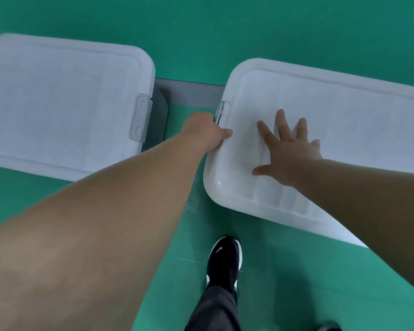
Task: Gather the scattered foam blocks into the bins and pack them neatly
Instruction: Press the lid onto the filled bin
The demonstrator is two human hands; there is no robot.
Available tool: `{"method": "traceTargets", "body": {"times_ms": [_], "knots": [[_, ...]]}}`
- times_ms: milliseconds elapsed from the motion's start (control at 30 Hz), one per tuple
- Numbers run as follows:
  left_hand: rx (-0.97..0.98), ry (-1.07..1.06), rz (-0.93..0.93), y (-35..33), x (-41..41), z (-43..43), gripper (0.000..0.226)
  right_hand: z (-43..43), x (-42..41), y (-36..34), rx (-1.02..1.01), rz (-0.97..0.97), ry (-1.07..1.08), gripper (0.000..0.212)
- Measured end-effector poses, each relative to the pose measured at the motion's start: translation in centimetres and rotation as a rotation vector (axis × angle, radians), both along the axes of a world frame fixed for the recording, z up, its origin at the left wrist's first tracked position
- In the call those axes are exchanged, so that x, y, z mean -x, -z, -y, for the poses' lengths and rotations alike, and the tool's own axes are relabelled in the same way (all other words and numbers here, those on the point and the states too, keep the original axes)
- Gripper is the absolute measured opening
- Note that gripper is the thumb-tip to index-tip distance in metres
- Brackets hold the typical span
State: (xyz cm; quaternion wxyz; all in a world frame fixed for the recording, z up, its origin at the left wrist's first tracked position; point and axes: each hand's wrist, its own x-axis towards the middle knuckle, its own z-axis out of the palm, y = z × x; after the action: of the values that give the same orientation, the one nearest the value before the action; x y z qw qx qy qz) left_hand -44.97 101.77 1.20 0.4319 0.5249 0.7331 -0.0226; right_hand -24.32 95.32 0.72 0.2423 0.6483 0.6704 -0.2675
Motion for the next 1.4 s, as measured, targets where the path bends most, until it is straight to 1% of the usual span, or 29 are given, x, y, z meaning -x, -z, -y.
{"method": "traceTargets", "body": {"times_ms": [67, 133, 200, 300, 367, 433, 533, 567, 600, 667, 700, 733, 800, 833, 900, 933, 1000, 1033, 1100, 1133, 1167, 1200, 1233, 1300, 1333, 1400], "knots": [[-0.023, 0.046, -0.090, 0.3, -0.9, -0.1, 0.038, 0.0, -0.1, 0.2, -0.009, -0.007, 0.001, 0.120], [-0.010, 0.006, -0.126, 0.6, -1.5, -0.1, 0.029, 0.1, -0.2, 0.4, -0.018, -0.009, -0.005, 0.119], [-0.012, 0.000, -0.162, 0.8, -1.7, 0.0, 0.025, 0.3, -0.3, 0.6, -0.021, -0.018, -0.003, 0.119], [-0.033, 0.093, -0.249, 0.2, -2.3, 0.5, 0.021, 0.1, -0.6, 0.3, -0.028, -0.048, -0.001, 0.119], [-0.063, 0.135, -0.324, -0.4, -3.4, 1.0, 0.021, 0.1, -1.0, -0.1, -0.020, -0.065, -0.002, 0.117], [-0.082, 0.154, -0.388, -0.9, -4.6, 1.5, 0.027, 0.3, -1.6, -0.3, -0.023, -0.089, -0.016, 0.112], [-0.077, 0.165, -0.470, -1.6, -6.3, 2.0, 0.033, 0.5, -3.8, -1.0, -0.080, -0.175, -0.023, 0.090], [-0.084, 0.181, -0.520, -1.5, -6.9, 2.1, 0.039, 0.5, -4.9, -1.3, -0.108, -0.210, -0.004, 0.081], [-0.085, 0.175, -0.550, -1.4, -7.6, 2.5, 0.051, 0.5, -6.1, -1.5, -0.132, -0.253, 0.039, 0.074], [-0.082, 0.188, -0.557, -1.7, -9.9, 3.6, 0.081, 0.9, -9.3, -1.9, -0.171, -0.336, 0.165, 0.066], [-0.117, 0.246, -0.550, -1.9, -11.4, 4.1, 0.093, 1.2, -11.2, -2.1, -0.184, -0.359, 0.215, 0.063], [-0.168, 0.349, -0.535, -1.9, -12.9, 4.5, 0.100, 1.6, -13.1, -2.4, -0.201, -0.363, 0.260, 0.060], [-0.266, 0.573, -0.457, -2.0, -16.7, 5.1, 0.106, 2.4, -17.3, -2.7, -0.263, -0.347, 0.390, 0.054], [-0.300, 0.665, -0.410, -2.0, -18.8, 5.4, 0.106, 2.9, -19.4, -3.0, -0.302, -0.329, 0.493, 0.051], [-0.329, 0.817, -0.334, -1.8, -23.2, 5.8, 0.107, 3.7, -23.3, -3.2, -0.374, -0.263, 0.697, 0.048], [-0.328, 0.865, -0.291, -1.7, -25.5, 5.9, 0.108, 4.3, -25.0, -3.1, -0.399, -0.199, 0.758, 0.048], [-0.334, 0.956, -0.232, -1.2, -29.5, 6.2, 0.113, 5.6, -27.8, -2.7, -0.405, -0.077, 0.853, 0.053], [-0.326, 0.996, -0.229, -0.9, -31.1, 6.4, 0.118, 6.1, -28.8, -2.1, -0.367, -0.056, 0.898, 0.063], [-0.249, 1.058, -0.289, 0.0, -33.7, 7.0, 0.136, 7.2, -30.0, -1.3, -0.215, -0.121, 0.969, 0.090], [-0.197, 1.074, -0.337, 0.6, -34.5, 7.4, 0.145, 7.6, -30.3, -0.7, -0.139, -0.199, 1.026, 0.099], [-0.154, 1.082, -0.385, 1.0, -35.1, 7.8, 0.153, 7.9, -30.5, -0.3, -0.088, -0.292, 1.105, 0.103], [-0.132, 1.085, -0.424, 1.4, -35.5, 8.0, 0.157, 8.0, -30.7, -0.1, -0.051, -0.369, 1.189, 0.099], [-0.119, 1.083, -0.444, 1.6, -35.6, 8.2, 0.159, 8.1, -31.0, 0.2, -0.030, -0.411, 1.234, 0.088], [-0.113, 1.078, -0.451, 1.4, -35.8, 8.2, 0.159, 8.3, -31.5, 0.4, -0.024, -0.409, 1.192, 0.058], [-0.111, 1.079, -0.454, 1.3, -35.8, 8.2, 0.159, 8.3, -31.9, 0.3, -0.025, -0.396, 1.162, 0.049], [-0.105, 1.088, -0.461, 1.0, -35.8, 8.2, 0.159, 8.2, -32.5, 0.0, -0.025, -0.380, 1.140, 0.041]]}}
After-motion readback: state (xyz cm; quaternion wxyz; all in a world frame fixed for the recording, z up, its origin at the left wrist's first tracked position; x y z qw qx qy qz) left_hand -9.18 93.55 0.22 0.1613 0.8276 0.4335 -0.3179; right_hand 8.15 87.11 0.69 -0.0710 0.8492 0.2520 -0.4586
